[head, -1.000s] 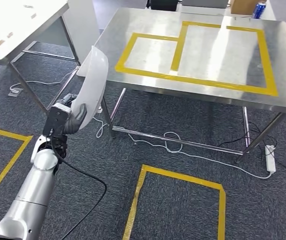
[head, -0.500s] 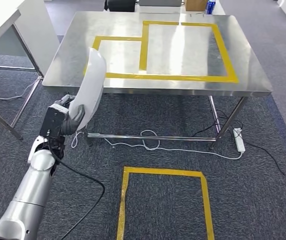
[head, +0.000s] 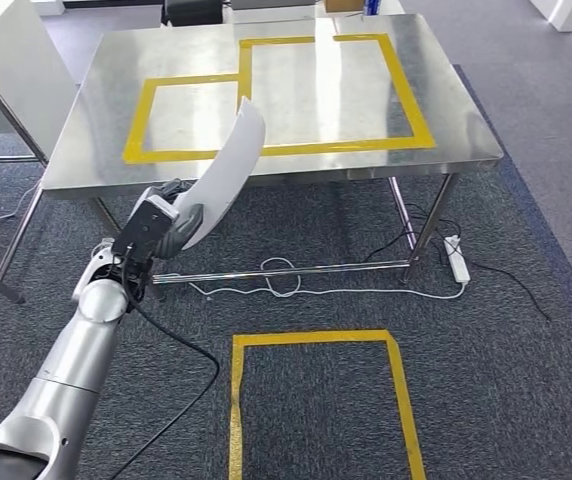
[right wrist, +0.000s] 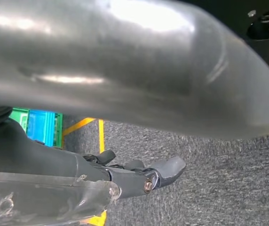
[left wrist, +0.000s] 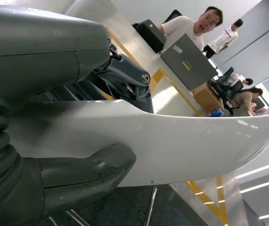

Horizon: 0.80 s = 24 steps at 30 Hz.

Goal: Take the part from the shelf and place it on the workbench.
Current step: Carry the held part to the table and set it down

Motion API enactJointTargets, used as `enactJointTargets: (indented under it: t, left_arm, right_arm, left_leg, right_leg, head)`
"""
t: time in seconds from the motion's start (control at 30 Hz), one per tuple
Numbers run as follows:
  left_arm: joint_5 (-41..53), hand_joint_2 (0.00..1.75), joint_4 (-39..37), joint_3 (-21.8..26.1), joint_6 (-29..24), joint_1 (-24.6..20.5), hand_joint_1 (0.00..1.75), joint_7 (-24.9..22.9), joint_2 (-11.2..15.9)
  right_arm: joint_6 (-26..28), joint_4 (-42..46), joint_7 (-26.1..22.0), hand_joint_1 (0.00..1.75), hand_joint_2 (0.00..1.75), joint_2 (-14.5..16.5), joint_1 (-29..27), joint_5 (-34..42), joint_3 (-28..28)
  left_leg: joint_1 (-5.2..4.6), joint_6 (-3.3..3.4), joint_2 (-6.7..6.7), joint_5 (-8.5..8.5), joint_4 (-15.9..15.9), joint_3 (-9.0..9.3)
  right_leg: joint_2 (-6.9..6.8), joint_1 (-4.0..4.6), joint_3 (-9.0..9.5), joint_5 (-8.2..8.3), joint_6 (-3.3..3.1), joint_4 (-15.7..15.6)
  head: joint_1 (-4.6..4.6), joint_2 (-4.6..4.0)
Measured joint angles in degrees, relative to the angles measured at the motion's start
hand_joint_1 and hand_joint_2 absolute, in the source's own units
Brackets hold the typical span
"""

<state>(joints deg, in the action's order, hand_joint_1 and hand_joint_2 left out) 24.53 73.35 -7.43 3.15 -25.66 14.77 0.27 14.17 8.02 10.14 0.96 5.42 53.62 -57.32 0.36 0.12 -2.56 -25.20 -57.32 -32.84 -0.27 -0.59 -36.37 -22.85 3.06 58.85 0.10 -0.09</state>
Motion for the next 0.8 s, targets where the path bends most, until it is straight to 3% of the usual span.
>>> enactJointTargets:
  t: [0.17, 0.2, 0.3, 0.43, 0.5, 0.57, 0.6, 0.63, 0.67, 0.73, 0.77, 0.8]
  left_arm:
    - [0.78, 1.75, -0.64, -1.15, -0.20, -1.36, 1.75, 0.01, 0.05]
    - [0.79, 1.75, -0.73, -1.21, -0.24, -1.56, 1.75, 0.00, 0.07]
    - [0.75, 1.75, -0.90, -1.27, -0.27, -2.31, 1.75, -0.01, 0.19]
    - [0.70, 1.75, -1.41, -1.42, -0.19, -3.87, 1.75, -0.05, 0.33]
    - [0.68, 1.75, -1.83, -1.49, -0.18, -4.60, 1.75, -0.08, 0.39]
    - [0.67, 1.75, -2.37, -1.61, -0.15, -4.92, 1.75, -0.08, 0.46]
    - [0.66, 1.75, -2.66, -1.70, -0.12, -4.89, 1.75, -0.08, 0.45]
    - [0.66, 1.75, -2.92, -1.80, -0.08, -4.83, 1.75, -0.08, 0.45]
    - [0.65, 1.75, -3.17, -1.88, -0.05, -4.80, 1.75, -0.08, 0.45]
    - [0.65, 1.75, -3.50, -1.95, -0.05, -4.91, 1.75, -0.08, 0.45]
    - [0.64, 1.75, -3.63, -1.97, -0.05, -5.07, 1.75, -0.08, 0.46]
    - [0.64, 1.75, -3.73, -1.99, -0.05, -5.26, 1.75, -0.07, 0.47]
  right_arm:
    - [-0.40, 0.00, 0.13, 0.00, 0.00, 0.00, 0.05, 0.15, -0.16]
    - [-0.48, 0.00, 0.14, 0.00, 0.00, 0.01, 0.07, 0.14, -0.20]
    - [-0.59, 0.00, 0.25, 0.00, 0.00, 0.05, 0.10, 0.11, -0.51]
    - [-1.04, 0.01, 0.30, 0.00, 0.00, 0.07, 0.18, 0.20, -0.99]
    - [-1.21, 0.00, 0.29, 0.00, 0.00, 0.07, 0.24, 0.23, -1.07]
    - [-1.30, 0.00, 0.28, 0.00, 0.00, 0.07, 0.18, 0.25, -1.09]
    - [-1.36, 0.00, 0.27, 0.00, 0.00, 0.07, 0.10, 0.25, -1.11]
    - [-1.40, 0.00, 0.25, 0.00, 0.00, 0.07, 0.00, 0.26, -1.13]
    - [-1.45, 0.00, 0.20, 0.00, 0.00, 0.06, -0.09, 0.26, -1.15]
    - [-1.48, 0.01, 0.13, 0.00, 0.00, 0.11, -0.23, 0.26, -1.17]
    - [-1.52, 0.02, 0.07, 0.00, 0.00, 0.17, -0.23, 0.27, -1.19]
    - [-1.56, 0.03, 0.03, 0.00, 0.00, 0.23, -0.19, 0.28, -1.21]
  left_leg:
    - [0.07, -1.51, -0.09, 0.28, 0.80, 0.24]
    - [0.05, -1.53, -0.08, 0.20, 0.76, 0.18]
    - [-0.22, -0.78, -0.08, -0.19, 0.60, -0.04]
    - [0.01, 0.25, -0.02, 0.01, 2.23, 0.94]
    - [0.36, 0.36, 0.02, -0.21, 2.45, 1.73]
    - [0.51, 0.23, 0.04, -0.61, 2.40, 2.15]
    - [0.64, 0.05, 0.06, -0.87, 2.36, 2.43]
    - [0.85, -0.22, 0.07, -1.20, 2.30, 2.81]
    - [1.17, -0.59, 0.07, -1.62, 2.22, 3.33]
    - [1.86, -1.70, 0.00, -2.70, 2.00, 4.61]
    - [2.05, -2.33, -0.08, -3.19, 1.91, 5.08]
    - [2.06, -2.91, -0.17, -3.56, 1.97, 5.35]
  right_leg:
    - [0.05, 0.09, -0.14, -0.07, -0.62, 0.01]
    - [0.04, 0.03, -0.15, -0.02, -0.61, -0.04]
    - [0.03, -0.35, -0.07, 0.23, -0.20, -0.36]
    - [0.02, -0.36, -0.30, 1.14, 1.01, 0.94]
    - [0.12, -0.45, -2.52, -0.92, 1.43, 4.78]
    - [0.14, -0.62, -6.22, -3.69, 1.82, 11.43]
    - [0.13, -0.72, -7.72, -4.29, 2.05, 13.69]
    - [0.12, -0.84, -8.36, -3.85, 2.33, 14.11]
    - [0.06, -1.03, -7.86, -2.30, 2.69, 12.31]
    - [-0.23, -1.44, -4.74, 1.60, 3.68, 5.14]
    - [-0.38, -1.46, -3.41, 2.14, 3.57, 2.13]
    - [-0.30, -1.39, -2.58, 2.09, 2.92, 0.54]
  head:
    - [0.03, 0.00]
    - [0.04, 0.00]
    - [-0.06, 0.00]
    - [-0.05, -0.01]
    - [0.25, -0.01]
    - [0.50, 0.00]
    - [0.56, 0.00]
    - [0.61, 0.00]
    - [0.63, 0.00]
    - [0.76, 0.00]
    - [1.04, 0.00]
    - [1.19, 0.00]
